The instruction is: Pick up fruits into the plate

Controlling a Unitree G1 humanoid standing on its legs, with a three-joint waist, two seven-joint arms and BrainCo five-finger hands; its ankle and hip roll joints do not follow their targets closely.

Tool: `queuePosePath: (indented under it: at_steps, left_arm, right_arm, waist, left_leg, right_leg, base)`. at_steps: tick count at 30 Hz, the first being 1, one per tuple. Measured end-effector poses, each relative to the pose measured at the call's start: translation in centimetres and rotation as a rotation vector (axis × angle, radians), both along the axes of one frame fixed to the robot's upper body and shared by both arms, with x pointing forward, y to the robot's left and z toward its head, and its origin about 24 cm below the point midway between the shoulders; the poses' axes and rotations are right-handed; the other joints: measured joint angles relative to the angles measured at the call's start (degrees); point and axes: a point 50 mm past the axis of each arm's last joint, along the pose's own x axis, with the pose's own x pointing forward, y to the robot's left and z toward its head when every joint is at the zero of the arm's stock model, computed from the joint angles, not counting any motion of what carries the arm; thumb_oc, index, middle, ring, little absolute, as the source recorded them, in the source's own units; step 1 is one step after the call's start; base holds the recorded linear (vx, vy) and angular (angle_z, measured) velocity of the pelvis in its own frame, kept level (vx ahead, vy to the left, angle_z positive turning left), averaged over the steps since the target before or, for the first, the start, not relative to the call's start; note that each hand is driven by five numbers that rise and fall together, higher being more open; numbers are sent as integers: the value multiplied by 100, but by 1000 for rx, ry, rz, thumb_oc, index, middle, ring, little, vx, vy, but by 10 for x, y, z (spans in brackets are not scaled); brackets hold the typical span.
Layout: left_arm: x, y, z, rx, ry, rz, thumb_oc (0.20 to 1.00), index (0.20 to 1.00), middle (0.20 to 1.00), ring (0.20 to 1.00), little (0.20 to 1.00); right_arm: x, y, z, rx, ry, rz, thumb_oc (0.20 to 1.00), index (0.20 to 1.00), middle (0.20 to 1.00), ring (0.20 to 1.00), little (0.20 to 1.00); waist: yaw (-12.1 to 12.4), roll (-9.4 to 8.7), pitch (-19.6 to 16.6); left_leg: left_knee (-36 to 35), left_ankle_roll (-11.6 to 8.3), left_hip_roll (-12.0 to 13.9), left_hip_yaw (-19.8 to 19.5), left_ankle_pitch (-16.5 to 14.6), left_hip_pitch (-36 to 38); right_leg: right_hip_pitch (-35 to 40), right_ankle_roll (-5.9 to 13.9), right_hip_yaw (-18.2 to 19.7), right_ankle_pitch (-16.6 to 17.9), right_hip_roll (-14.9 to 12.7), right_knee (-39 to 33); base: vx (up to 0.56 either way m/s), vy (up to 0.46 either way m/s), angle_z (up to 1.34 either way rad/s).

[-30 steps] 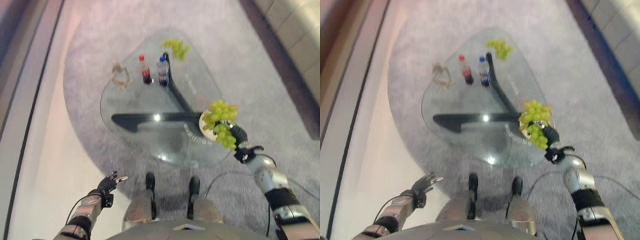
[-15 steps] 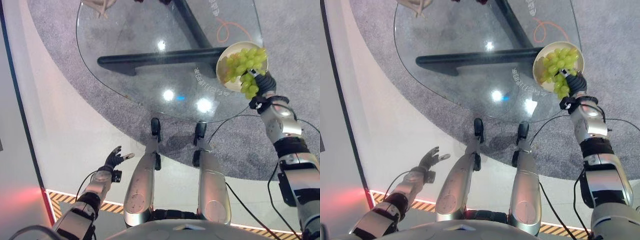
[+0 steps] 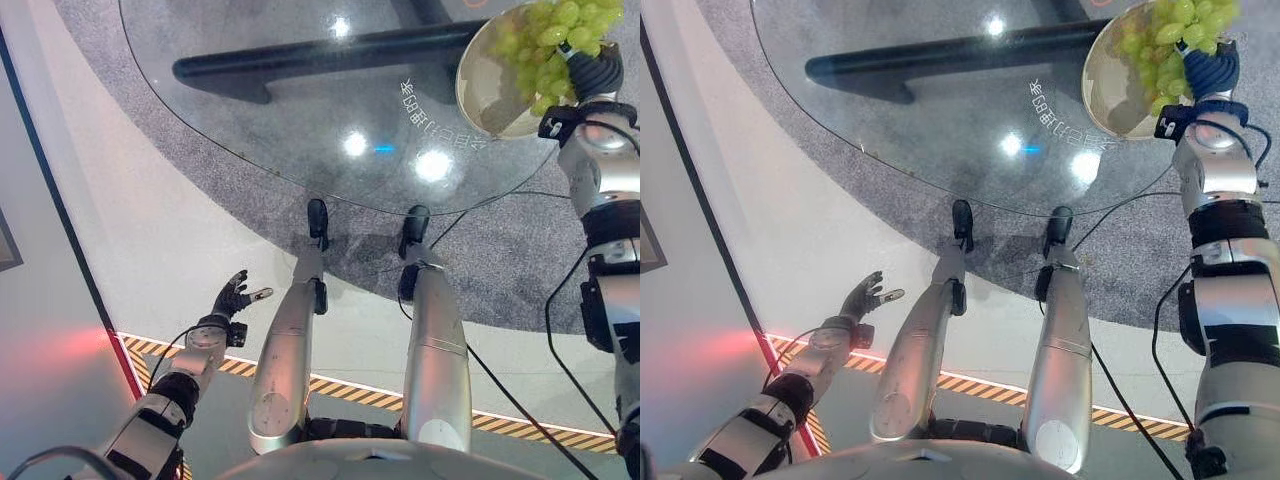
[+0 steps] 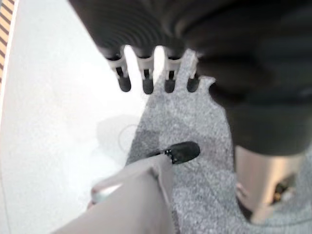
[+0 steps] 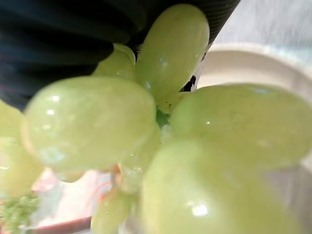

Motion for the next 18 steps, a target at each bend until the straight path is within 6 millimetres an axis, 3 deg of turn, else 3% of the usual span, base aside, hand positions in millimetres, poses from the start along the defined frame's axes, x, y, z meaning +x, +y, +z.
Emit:
queuePosePath:
  at_steps: [8,18]
  left_arm:
    - [4,2,8,-13,-32,2,1000,1000,1000,1000,1000]
    - [5,11,13,6,-45,4,1000,1000,1000,1000,1000]
  right_arm:
    - [2,-4,-2,-126,132,-192,1000,1000,1000,1000,1000]
    - [1,-10,2,-223,181,-282,1000,1000,1000,1000,1000]
  waist:
    - [55,6,-4]
    - [144,20,-13]
  left_leg:
    - [42,-4,-8,52,3,-116]
    - [87,-9,-12,58,-13,-158]
  right_leg:
    - [-144,-25,70,20,8,28]
    - [-167,-29,84,23,10,20]
  base:
    - [-4,5,-1]
    - [-2,2,0]
